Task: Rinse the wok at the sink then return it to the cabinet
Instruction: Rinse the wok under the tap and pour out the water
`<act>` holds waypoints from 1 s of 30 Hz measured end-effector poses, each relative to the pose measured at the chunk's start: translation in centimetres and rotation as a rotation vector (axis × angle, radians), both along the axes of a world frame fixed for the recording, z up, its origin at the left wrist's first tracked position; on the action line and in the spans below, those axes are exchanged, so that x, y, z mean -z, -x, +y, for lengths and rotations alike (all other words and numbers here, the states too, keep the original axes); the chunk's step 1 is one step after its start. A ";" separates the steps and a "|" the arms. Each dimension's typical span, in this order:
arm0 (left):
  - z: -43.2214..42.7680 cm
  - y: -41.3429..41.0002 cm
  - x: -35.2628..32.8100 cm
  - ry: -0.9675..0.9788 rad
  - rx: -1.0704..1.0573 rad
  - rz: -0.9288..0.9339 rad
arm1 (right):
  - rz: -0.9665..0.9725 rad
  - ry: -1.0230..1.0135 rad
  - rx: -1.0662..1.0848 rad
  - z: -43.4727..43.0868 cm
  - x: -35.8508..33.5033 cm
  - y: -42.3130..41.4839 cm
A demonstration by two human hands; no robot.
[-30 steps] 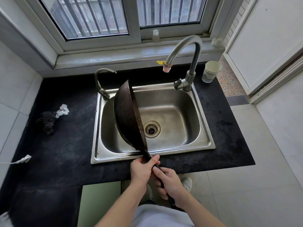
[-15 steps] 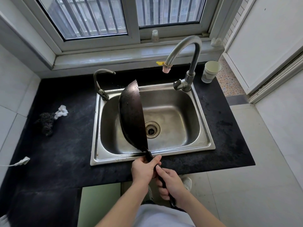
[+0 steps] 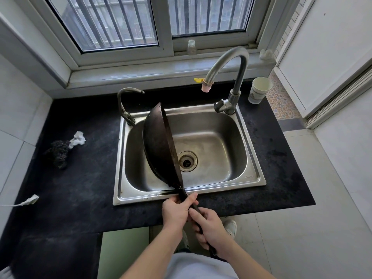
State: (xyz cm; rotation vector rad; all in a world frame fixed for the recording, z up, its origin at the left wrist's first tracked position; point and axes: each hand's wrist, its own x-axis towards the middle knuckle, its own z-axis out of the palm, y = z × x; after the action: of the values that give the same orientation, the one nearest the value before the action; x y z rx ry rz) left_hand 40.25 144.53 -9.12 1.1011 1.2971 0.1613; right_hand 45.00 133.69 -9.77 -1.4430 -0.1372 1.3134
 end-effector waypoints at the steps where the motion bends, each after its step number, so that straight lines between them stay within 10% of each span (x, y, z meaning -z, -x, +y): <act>1: 0.0 0.2 0.1 0.017 0.003 -0.007 | -0.050 -0.004 -0.015 0.0 0.1 0.2; 15: -0.1 1.2 1.1 0.479 -0.133 -0.290 | -0.866 0.397 -0.212 -0.5 -0.8 1.6; 22: 0.5 1.7 0.6 0.526 -0.083 -0.454 | -0.200 0.173 -0.131 0.3 -3.2 1.3; 30: -0.9 -0.6 -0.1 0.478 -0.061 -0.491 | -0.205 0.131 -0.074 -1.3 -3.1 -0.8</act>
State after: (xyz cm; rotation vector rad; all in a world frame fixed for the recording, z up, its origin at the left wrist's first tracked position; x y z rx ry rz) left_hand 40.80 143.61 -9.03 0.5638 0.8630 0.1453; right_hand 45.85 132.42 -6.65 -1.6971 -0.2455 1.2508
